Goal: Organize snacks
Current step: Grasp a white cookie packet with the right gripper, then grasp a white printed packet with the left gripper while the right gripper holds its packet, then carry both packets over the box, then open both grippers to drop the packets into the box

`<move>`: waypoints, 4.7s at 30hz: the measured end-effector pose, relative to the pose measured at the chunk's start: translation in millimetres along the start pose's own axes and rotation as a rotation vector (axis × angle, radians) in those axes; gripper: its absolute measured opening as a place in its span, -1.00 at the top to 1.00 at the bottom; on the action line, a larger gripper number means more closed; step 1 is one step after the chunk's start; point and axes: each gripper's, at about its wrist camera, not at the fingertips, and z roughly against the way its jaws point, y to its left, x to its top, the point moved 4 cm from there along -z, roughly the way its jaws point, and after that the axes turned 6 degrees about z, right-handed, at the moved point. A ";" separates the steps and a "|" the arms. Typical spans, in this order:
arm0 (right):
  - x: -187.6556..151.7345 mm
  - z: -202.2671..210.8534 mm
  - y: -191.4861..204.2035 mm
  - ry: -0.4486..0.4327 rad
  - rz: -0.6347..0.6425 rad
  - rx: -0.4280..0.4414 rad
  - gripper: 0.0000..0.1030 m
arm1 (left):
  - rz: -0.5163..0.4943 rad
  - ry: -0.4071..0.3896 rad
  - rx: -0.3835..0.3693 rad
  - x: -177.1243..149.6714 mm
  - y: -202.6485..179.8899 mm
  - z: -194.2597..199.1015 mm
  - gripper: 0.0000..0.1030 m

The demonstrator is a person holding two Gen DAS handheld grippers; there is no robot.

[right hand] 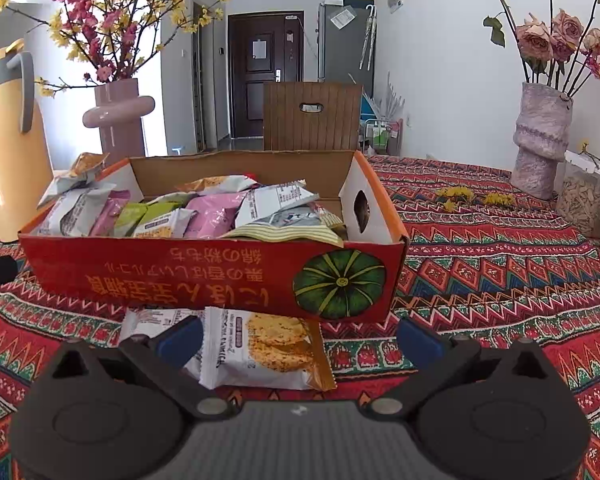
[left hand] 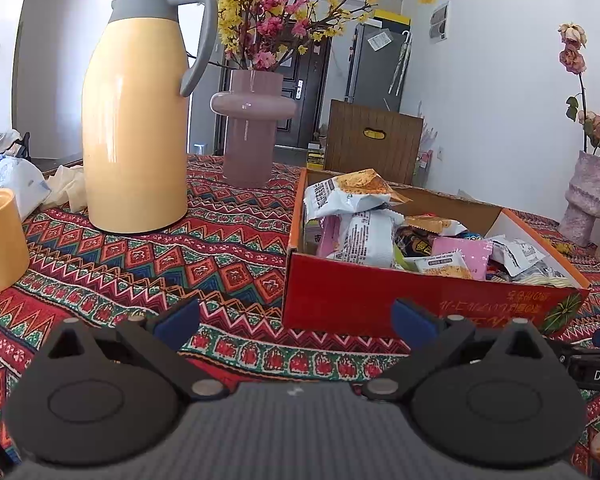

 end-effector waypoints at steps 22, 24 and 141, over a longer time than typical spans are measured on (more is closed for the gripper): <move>-0.4 -21.4 7.1 0.085 0.003 0.082 0.40 | 0.014 0.026 0.004 -1.1 1.8 -4.7 -1.00; -0.2 -16.1 6.3 0.061 0.006 0.080 0.53 | 0.014 0.028 0.006 -1.2 2.0 -5.1 -1.00; 102.8 -28.0 -13.7 -0.211 -0.018 0.092 0.49 | -0.111 -0.002 0.035 87.7 -107.3 -50.0 -0.28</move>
